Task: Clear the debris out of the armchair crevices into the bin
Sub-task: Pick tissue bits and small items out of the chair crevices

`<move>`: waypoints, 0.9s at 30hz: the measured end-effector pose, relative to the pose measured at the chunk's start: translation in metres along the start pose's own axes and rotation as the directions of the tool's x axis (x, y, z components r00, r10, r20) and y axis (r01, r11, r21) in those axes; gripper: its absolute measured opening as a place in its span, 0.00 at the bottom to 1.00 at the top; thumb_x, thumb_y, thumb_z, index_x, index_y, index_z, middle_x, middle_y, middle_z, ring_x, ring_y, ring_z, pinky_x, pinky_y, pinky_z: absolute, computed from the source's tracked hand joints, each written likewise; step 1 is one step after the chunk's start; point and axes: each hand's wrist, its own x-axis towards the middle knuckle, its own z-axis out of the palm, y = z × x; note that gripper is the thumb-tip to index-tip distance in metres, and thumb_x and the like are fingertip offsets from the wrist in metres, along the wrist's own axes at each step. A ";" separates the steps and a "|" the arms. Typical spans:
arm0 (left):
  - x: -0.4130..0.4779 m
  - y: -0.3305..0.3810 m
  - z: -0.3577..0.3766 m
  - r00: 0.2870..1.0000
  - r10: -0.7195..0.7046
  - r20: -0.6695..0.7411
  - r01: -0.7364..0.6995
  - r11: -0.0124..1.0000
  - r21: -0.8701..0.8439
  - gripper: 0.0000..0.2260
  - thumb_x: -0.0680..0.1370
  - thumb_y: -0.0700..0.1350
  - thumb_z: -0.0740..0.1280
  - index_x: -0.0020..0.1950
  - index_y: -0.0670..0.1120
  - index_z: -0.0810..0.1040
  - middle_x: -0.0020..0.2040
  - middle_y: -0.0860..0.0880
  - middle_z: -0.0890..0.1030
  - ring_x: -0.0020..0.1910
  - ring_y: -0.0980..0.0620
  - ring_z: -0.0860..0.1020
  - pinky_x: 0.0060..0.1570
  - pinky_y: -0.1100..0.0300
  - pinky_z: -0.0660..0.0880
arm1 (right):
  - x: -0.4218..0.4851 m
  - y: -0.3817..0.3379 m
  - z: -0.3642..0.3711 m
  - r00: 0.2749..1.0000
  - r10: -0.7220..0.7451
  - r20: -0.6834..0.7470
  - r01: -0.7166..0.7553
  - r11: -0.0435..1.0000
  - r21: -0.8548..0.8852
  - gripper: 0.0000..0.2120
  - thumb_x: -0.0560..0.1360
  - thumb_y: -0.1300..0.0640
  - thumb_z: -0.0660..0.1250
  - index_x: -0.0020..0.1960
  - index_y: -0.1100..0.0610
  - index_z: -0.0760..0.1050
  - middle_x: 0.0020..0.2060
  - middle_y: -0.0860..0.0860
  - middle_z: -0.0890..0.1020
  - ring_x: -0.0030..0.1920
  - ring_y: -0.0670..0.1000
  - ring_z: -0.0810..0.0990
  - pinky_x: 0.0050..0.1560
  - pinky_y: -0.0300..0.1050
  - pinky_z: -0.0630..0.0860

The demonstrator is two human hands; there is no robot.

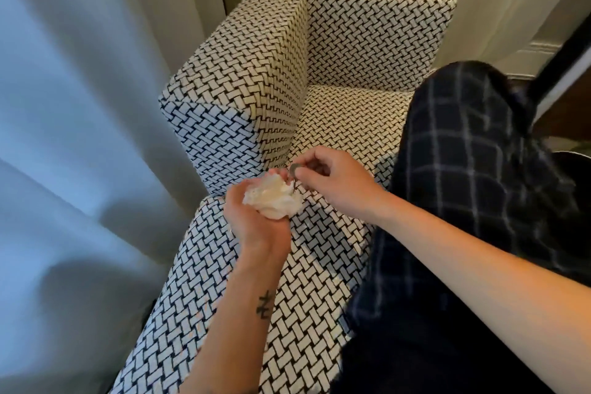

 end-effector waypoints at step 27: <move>0.099 -0.093 0.362 0.989 -0.100 0.108 0.108 0.991 -0.075 0.24 0.82 0.58 0.59 0.61 0.38 0.78 0.49 0.39 0.83 0.49 0.42 0.83 0.52 0.50 0.80 | 0.159 -0.005 -0.290 0.924 -0.012 -0.381 0.116 0.961 0.251 0.08 0.79 0.60 0.69 0.55 0.53 0.85 0.48 0.42 0.87 0.50 0.40 0.84 0.51 0.36 0.80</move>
